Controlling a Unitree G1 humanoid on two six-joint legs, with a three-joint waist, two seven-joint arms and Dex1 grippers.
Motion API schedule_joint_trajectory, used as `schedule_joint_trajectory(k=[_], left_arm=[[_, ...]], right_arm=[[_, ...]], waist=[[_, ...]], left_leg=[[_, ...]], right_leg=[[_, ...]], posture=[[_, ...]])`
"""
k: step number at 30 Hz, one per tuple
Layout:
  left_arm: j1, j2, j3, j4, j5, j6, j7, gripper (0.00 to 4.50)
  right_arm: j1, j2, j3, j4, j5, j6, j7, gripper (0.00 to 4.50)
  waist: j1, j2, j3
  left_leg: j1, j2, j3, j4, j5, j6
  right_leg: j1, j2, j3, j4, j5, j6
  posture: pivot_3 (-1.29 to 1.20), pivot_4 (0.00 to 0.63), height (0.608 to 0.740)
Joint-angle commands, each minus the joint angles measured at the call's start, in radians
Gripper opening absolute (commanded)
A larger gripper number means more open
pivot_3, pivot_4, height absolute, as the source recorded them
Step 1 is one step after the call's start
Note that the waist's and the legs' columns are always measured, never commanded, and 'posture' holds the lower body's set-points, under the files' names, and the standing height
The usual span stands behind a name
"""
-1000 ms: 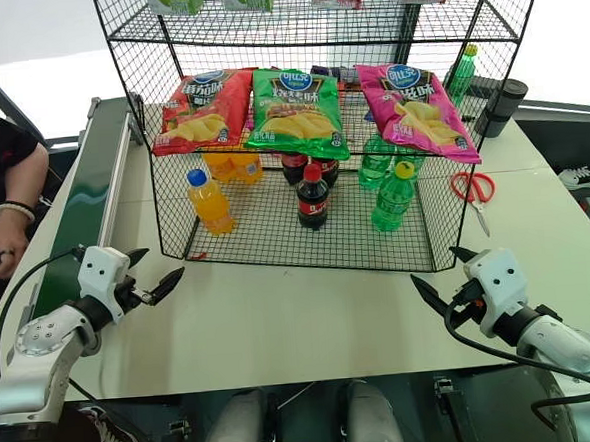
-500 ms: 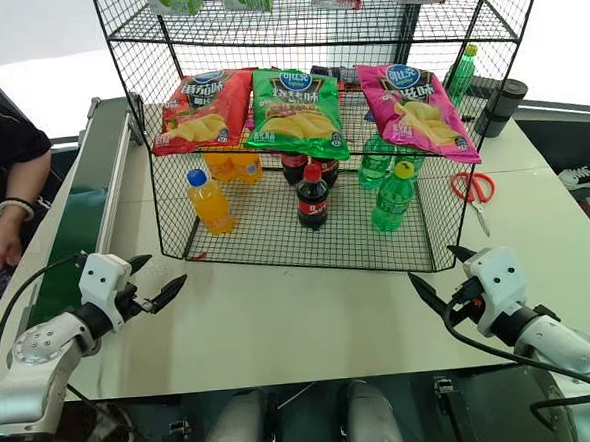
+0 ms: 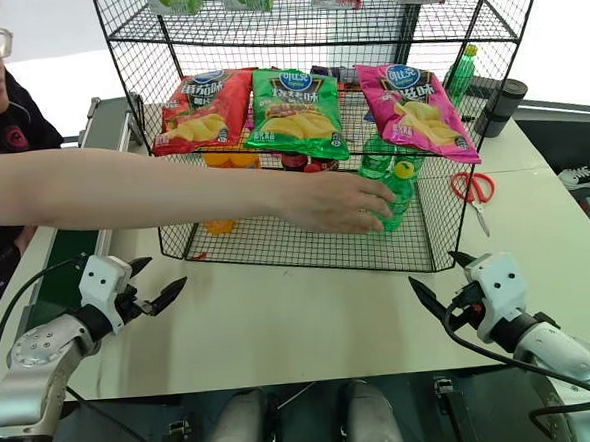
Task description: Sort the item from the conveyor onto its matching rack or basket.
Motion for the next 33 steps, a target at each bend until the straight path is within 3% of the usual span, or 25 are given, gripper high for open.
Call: schedule_joint_trajectory(k=[1,33], left_arm=[[-0.014,-0.002,0.003,-0.030,-0.001,-0.009,0.009,4.50],[-0.024,-0.025,-0.017,-0.037,0.006,-0.031,0.012,4.50]], right_arm=[[-0.010,-0.011,-0.037,0.001,0.022,0.001,0.010,4.49],[-0.055,-0.001,-0.003,0.043,-0.026,-0.029,0.019,4.49]], waist=[[0.000,0.000,0.000],[0.000,0.000,0.000]], left_leg=[[0.000,0.000,0.000,0.000,0.000,0.000],[0.000,0.000,0.000,0.000,0.000,0.000]], right_leg=[[0.000,0.000,0.000,0.000,0.000,0.000],[0.000,0.000,0.000,0.000,0.000,0.000]], posture=[[0.00,0.150,0.734],[0.00,0.150,0.734]])
